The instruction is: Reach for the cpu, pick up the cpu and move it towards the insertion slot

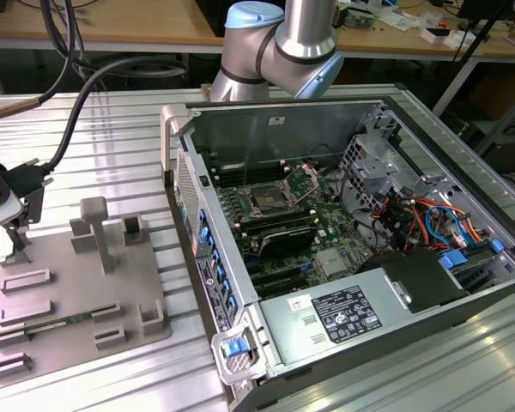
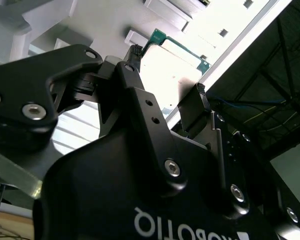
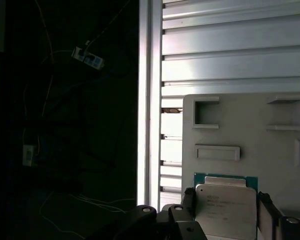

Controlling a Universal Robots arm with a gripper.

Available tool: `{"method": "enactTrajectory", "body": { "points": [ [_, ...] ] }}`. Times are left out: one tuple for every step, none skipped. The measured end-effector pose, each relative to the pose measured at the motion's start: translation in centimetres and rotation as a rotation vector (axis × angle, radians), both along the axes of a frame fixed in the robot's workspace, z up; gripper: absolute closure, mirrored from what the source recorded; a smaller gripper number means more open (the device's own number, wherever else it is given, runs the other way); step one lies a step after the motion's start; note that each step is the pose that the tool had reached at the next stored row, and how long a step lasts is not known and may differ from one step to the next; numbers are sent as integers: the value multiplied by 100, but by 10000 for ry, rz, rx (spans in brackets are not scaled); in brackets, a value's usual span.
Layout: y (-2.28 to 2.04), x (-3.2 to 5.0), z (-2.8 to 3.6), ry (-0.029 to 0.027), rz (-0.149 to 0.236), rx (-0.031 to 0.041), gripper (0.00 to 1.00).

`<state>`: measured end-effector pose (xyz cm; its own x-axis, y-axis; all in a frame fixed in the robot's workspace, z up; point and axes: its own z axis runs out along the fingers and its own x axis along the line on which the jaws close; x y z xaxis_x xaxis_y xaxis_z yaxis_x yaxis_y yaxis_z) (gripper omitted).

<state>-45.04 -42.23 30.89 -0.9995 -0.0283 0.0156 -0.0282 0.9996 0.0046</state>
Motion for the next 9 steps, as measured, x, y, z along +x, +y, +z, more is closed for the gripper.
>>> {"method": "enactTrajectory", "body": {
  "points": [
    [0, 0, 4, 0, 0, 0, 45],
    [0, 0, 7, -1, 0, 0, 45],
    [0, 0, 10, 0, 0, 0, 45],
    [0, 0, 12, 0, 0, 0, 45],
    [0, 0, 12, -1, 0, 0, 45],
    [0, 0, 13, 0, 0, -1, 45],
    [0, 0, 13, 0, 0, -1, 45],
    [0, 0, 13, 0, 0, -1, 45],
    [0, 0, 13, 0, 0, 0, 45]
  ]
}}
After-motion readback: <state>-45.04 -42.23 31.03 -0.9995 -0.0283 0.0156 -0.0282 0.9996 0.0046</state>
